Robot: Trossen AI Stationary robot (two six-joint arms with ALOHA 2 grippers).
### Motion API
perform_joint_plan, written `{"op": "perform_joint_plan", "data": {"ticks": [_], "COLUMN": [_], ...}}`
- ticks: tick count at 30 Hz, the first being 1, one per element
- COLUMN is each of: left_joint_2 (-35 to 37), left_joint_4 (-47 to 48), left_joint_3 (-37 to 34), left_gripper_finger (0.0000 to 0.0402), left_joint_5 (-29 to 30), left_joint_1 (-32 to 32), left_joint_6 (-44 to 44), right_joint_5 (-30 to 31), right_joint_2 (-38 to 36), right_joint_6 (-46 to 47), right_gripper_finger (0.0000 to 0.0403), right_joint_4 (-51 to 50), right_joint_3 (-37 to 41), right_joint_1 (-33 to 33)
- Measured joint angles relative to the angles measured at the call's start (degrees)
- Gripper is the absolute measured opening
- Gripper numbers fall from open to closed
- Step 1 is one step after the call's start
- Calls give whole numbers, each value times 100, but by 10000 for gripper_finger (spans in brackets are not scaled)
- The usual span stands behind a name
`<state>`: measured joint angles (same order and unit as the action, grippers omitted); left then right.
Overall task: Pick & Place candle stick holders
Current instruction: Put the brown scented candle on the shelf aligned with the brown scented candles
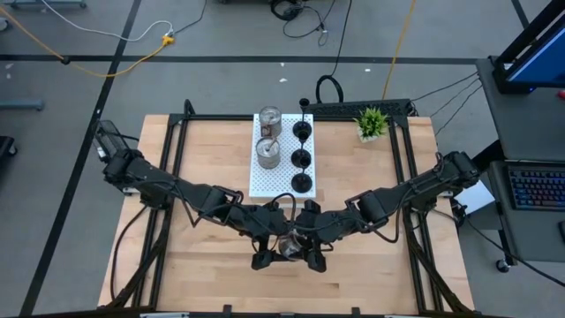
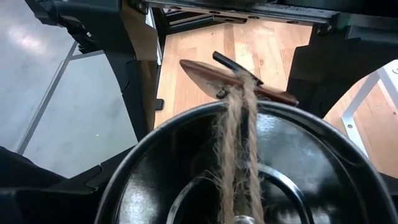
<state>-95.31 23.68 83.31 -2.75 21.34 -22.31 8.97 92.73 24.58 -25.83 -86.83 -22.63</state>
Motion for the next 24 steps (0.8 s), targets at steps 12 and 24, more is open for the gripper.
{"op": "perform_joint_plan", "data": {"ticks": [12, 24], "left_joint_2": [0, 0], "left_joint_4": [24, 88], "left_joint_3": [0, 4], "left_gripper_finger": [395, 395], "left_joint_5": [-60, -17], "left_joint_1": [-143, -215], "left_joint_6": [143, 59], "right_joint_5": [60, 151], "right_joint_2": [-2, -2], "right_joint_6": [10, 19], "right_gripper_finger": [344, 344], "right_joint_4": [-25, -15], "right_joint_3": [0, 2], "right_joint_1": [7, 7]}}
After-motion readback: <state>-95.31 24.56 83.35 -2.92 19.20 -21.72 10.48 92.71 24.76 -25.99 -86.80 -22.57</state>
